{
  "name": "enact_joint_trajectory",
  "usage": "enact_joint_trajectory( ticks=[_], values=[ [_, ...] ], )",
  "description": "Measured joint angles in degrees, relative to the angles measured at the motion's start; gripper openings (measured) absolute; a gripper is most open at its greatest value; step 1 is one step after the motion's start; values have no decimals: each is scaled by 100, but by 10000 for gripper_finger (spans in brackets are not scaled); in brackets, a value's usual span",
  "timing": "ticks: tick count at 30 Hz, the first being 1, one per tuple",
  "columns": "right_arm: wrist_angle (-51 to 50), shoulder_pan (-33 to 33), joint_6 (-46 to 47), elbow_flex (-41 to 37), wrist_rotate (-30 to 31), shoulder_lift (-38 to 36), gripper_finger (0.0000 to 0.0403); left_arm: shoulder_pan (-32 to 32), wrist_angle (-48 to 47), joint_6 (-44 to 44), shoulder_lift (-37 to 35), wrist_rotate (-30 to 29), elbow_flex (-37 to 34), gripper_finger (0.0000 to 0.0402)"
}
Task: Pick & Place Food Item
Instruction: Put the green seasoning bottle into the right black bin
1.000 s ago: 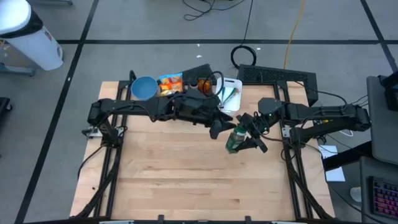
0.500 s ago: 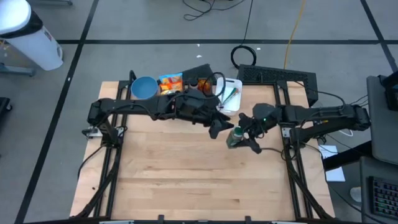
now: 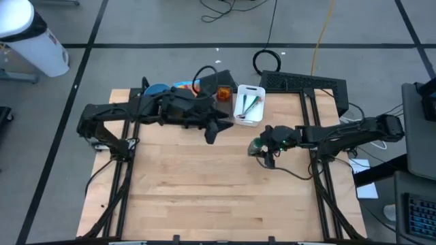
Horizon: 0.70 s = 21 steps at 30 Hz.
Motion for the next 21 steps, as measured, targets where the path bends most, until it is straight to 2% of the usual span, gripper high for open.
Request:
enact_joint_trajectory(
  ticks=[3,8,21],
  values=[
    [34,5,-111,-55,20,310,195,0,-42,33,-60,-25,-1,227],
    [646,0,-73,-55,152,993,195,0,-109,44,-37,-25,-3,227],
    [1362,48,18,-41,576,2053,195,-55,-178,40,-25,30,-7,227]
  ],
)
